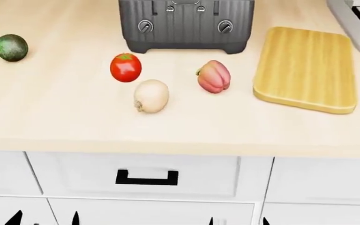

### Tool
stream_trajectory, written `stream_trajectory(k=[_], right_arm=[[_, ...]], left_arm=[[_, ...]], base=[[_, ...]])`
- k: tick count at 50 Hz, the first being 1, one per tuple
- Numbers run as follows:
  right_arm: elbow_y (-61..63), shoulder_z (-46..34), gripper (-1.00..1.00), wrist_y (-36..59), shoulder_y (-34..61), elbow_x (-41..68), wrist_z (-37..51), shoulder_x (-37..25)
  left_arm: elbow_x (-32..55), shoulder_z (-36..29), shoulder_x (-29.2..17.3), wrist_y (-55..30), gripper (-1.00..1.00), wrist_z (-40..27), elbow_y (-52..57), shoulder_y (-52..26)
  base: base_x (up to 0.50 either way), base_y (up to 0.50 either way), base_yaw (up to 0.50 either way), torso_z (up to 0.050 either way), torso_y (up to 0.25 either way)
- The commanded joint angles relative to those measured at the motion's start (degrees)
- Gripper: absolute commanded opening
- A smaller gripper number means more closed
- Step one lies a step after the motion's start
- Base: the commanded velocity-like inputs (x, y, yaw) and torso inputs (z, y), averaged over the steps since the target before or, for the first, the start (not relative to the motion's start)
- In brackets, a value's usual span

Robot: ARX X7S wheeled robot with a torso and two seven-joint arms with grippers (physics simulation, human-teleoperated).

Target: Place the avocado, onion, tomato and bell pepper on the cutting board.

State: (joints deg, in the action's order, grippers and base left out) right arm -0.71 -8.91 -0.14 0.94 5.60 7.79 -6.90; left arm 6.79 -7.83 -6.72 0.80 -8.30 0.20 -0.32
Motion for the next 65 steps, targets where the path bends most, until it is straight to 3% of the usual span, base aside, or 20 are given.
stream_trajectory(k=[1,16,26,44,52,59,65], right_arm=[[-0.1,-0.6,1.00,-0.1,0.1,0.5,0.6,-0.5],[-2.4,-1.6,1.00,-2.2,0.8,0.4,1.5,-0.6],[-0.2,-1.8,1.00,-0.3,0.3,1.3,1.8,-1.5],[0.7,-2.3,1.00,-0.5,-0.1,1.9,2.7,-2.2],[0.4,-2.6,1.00,-0.9,0.0,2.1,2.9,-2.3],[4.5,-2.9,1.00,-0.8,-0.8,-1.1,6.0,-2.9],[14.5,-3.0,1.00,7.0,0.2,-3.3,7.8,-4.1]], left_arm=[[0.5,-0.6,-0.5,0.2,1.00,-0.6,0.0,-0.1],[1.2,-0.8,-1.2,5.4,1.00,-0.1,-6.0,-1.1],[1.2,-1.9,-1.5,0.1,1.00,-1.8,0.0,-0.4],[1.9,-2.3,-2.0,0.5,1.00,-2.9,0.8,0.0],[2.3,-2.5,-2.3,0.8,1.00,-3.1,0.6,-0.1],[0.7,-2.8,-3.0,1.2,1.00,-4.5,2.6,0.5],[-0.1,-2.5,-4.0,-3.3,1.00,-6.3,10.2,0.3]], base=[[0.00,0.38,0.00,0.000,0.000],[0.00,0.37,0.00,0.000,0.000],[0.00,0.37,0.00,0.000,0.000],[0.00,0.37,0.00,0.000,0.000],[0.00,0.00,0.00,0.000,0.000],[0.00,0.00,0.00,0.000,0.000],[0.00,0.00,0.00,0.000,0.000]])
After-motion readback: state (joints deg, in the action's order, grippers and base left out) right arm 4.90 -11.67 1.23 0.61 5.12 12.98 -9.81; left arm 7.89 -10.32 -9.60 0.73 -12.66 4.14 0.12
